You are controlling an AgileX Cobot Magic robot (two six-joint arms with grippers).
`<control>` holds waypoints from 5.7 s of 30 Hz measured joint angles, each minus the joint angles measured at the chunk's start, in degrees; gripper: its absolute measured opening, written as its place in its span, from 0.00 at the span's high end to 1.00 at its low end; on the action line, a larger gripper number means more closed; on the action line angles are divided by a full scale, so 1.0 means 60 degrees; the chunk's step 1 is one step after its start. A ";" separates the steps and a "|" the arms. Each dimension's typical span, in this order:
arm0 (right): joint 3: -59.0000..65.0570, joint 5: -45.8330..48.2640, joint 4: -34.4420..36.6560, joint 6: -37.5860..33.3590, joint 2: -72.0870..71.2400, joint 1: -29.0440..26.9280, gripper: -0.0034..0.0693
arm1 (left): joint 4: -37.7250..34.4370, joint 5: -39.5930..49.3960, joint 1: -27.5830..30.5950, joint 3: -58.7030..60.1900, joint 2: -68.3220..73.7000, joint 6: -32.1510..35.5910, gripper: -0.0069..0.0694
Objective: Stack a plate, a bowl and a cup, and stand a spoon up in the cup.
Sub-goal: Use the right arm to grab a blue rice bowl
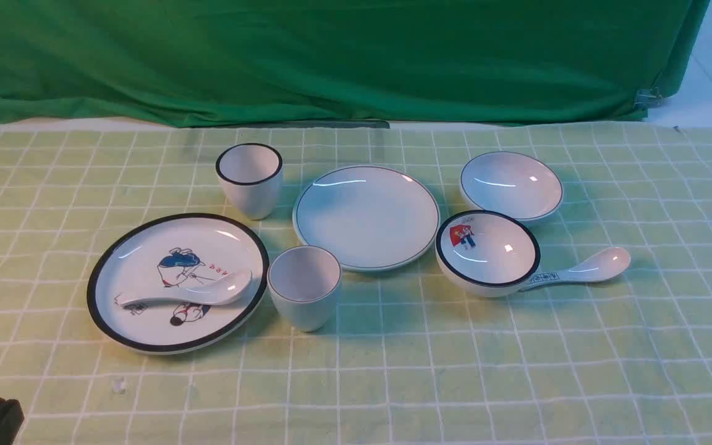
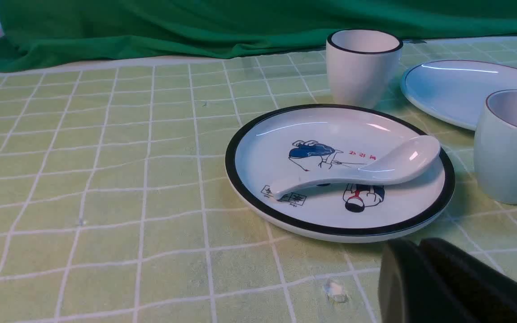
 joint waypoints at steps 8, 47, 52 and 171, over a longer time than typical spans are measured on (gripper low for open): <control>0.0000 0.0000 0.0000 0.0000 0.0000 0.0000 0.62 | 0.0000 -0.0008 0.0000 0.0000 0.0000 0.0000 0.89; 0.0000 -0.2963 -0.0011 0.0000 0.0000 0.0000 0.62 | 0.1502 -0.2580 0.0000 0.0000 0.0000 0.0147 0.89; 0.0000 -0.5534 -0.0017 0.0725 0.0000 0.0000 0.62 | 0.1332 -0.5665 0.0000 0.0000 0.0000 -0.0415 0.89; -1.6760 0.3761 0.0997 0.0466 2.0919 0.1631 0.85 | -0.3219 0.5122 -0.1737 -1.1088 1.3823 -0.0786 0.89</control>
